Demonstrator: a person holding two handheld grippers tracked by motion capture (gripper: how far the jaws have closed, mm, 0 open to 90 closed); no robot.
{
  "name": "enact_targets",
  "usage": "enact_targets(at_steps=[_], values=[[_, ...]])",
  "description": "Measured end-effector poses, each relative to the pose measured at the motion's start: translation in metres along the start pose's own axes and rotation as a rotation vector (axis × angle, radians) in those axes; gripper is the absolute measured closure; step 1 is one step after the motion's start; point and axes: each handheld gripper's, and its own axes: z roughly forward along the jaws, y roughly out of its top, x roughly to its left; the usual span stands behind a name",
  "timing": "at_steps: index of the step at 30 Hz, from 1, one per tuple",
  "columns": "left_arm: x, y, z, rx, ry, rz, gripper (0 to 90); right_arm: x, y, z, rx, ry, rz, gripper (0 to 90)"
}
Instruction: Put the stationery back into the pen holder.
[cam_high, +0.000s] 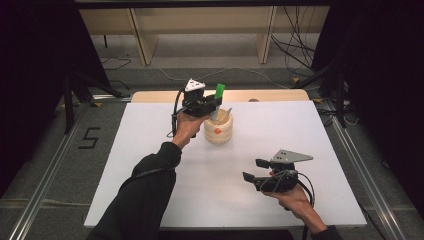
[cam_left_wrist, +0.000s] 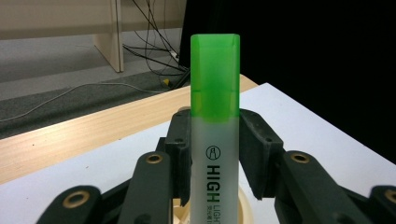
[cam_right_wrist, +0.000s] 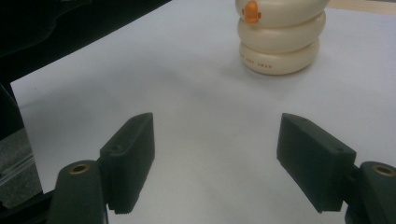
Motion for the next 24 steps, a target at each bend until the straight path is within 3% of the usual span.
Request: enact_targets(at_steps=[6,9,14,24], values=[[0.0,-0.005,0.011,0.006,0.037,0.017,66.3,-0.001,0.0,0.0,-0.002,-0.001,0.004,28.6],[0.001,-0.007,0.014,0.003,0.043,0.0,66.2,0.0,0.0,0.0,0.005,0.001,-0.002,28.6],[0.001,-0.01,0.018,-0.005,0.064,0.008,66.2,0.001,0.0,0.0,0.007,0.006,-0.001,28.7],[0.001,-0.018,0.024,0.006,0.074,-0.006,66.1,0.001,-0.001,0.001,0.005,0.006,-0.006,28.7]])
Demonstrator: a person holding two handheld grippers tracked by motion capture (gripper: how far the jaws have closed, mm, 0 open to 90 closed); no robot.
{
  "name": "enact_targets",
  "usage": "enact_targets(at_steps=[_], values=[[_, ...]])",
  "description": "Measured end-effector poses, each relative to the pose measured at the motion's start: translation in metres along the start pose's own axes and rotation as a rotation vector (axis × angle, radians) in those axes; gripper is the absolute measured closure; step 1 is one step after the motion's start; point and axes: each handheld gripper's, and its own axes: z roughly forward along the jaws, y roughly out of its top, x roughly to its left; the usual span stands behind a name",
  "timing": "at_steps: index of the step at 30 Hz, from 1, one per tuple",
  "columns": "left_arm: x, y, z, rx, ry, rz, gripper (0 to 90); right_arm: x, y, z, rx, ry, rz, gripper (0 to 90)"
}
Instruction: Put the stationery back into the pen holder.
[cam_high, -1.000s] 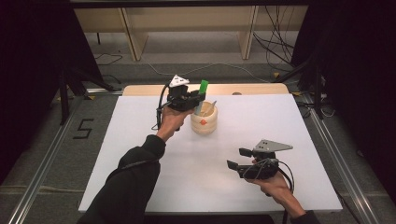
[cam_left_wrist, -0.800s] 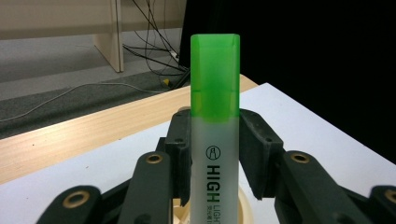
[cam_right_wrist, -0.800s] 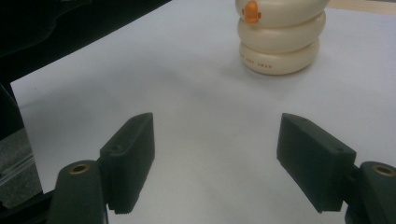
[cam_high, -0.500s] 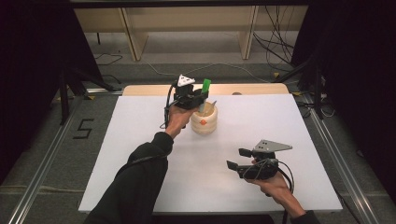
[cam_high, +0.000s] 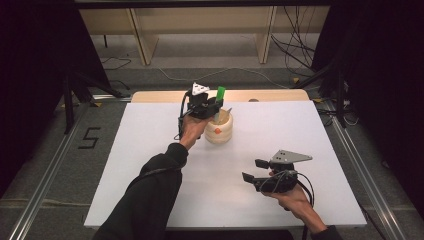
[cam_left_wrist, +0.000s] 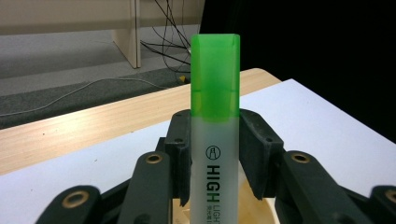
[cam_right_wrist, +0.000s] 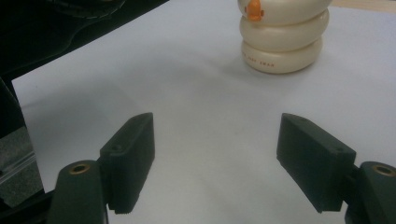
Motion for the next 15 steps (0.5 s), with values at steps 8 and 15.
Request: enact_targets(at_steps=[8,15], values=[[-0.0007,-0.0043,0.0028,0.02,0.004,0.005,65.9,-0.0001,0.0001,-0.0005,0.003,-0.001,0.004,28.7],[-0.0007,-0.0074,0.0046,0.034,0.004,0.013,65.6,-0.0001,0.0002,-0.0003,0.001,0.002,-0.002,28.7]])
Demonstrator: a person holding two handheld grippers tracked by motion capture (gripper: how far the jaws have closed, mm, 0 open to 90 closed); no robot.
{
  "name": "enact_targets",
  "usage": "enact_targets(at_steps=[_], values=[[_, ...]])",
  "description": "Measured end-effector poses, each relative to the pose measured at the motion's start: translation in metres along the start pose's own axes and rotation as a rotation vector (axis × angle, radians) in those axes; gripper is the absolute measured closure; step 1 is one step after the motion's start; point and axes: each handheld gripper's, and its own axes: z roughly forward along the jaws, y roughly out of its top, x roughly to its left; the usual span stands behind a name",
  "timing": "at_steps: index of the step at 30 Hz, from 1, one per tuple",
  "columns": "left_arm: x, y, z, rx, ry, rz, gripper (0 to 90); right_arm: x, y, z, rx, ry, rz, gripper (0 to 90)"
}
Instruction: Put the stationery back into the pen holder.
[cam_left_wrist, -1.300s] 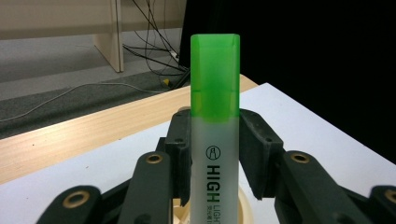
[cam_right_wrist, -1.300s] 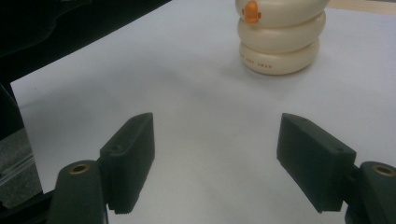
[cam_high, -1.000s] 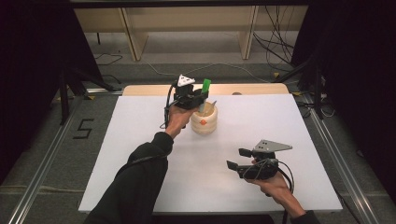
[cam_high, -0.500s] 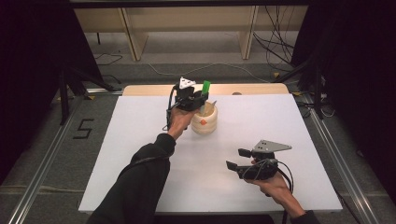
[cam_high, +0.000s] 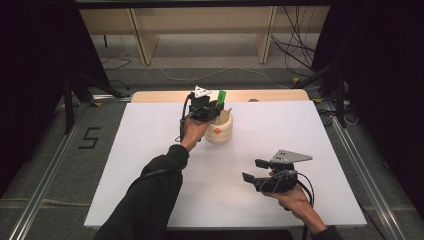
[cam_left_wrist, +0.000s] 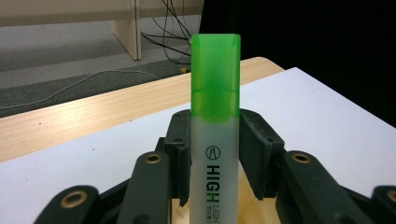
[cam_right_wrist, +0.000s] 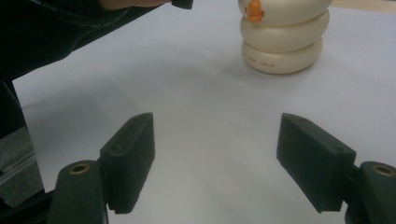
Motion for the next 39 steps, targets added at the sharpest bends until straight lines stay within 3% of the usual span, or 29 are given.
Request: enact_targets(at_steps=[3,6,9,13,17,26,33,39], values=[[-0.002,0.0,0.0,0.006,0.0,-0.003,64.8,0.0,0.0,0.0,-0.001,0.0,0.001,28.7],[-0.003,0.003,-0.004,0.013,-0.006,-0.023,54.2,0.0,0.0,-0.001,0.0,-0.003,0.004,28.7],[-0.003,0.009,-0.01,0.003,0.001,-0.006,49.7,-0.001,0.0,0.0,-0.005,-0.002,0.0,28.7],[-0.002,0.014,-0.019,0.026,-0.007,-0.004,43.4,-0.001,0.0,0.0,-0.002,-0.003,0.002,28.7],[-0.003,0.016,-0.027,0.049,-0.043,-0.01,36.7,-0.001,0.0,-0.001,-0.002,-0.007,0.006,28.7],[-0.003,0.013,-0.054,0.072,-0.129,0.029,29.5,-0.001,0.001,-0.001,-0.007,-0.011,0.007,28.7],[-0.003,0.003,-0.078,0.042,-0.181,0.015,28.1,0.0,0.001,-0.001,-0.011,-0.012,0.01,28.7],[-0.003,-0.003,-0.094,0.046,-0.205,0.035,26.8,0.0,0.0,0.0,-0.006,-0.014,0.004,28.7]])
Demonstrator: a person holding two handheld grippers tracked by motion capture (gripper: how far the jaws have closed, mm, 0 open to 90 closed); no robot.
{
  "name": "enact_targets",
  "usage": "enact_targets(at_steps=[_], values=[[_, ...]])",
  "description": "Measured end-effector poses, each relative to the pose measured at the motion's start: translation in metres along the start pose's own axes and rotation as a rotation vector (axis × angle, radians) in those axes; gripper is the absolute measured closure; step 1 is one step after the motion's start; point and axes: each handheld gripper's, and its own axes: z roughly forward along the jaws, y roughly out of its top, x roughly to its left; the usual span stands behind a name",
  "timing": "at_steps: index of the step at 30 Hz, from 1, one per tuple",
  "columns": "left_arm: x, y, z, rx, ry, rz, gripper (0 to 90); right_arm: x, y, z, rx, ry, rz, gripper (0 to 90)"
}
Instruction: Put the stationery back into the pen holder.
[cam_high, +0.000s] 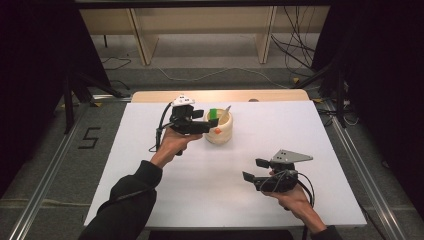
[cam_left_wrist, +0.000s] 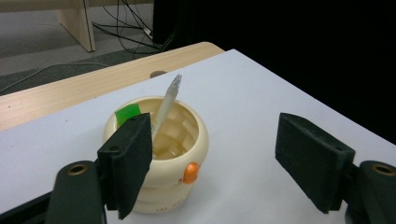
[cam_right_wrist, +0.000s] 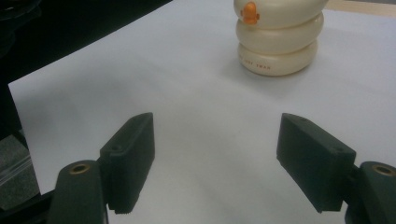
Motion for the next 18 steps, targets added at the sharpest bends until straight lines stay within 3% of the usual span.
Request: enact_targets(at_steps=[18], values=[[-0.012,-0.017,-0.02,0.014,-0.057,0.042,22.0,0.0,-0.001,-0.001,-0.009,-0.002,0.005,28.7]])
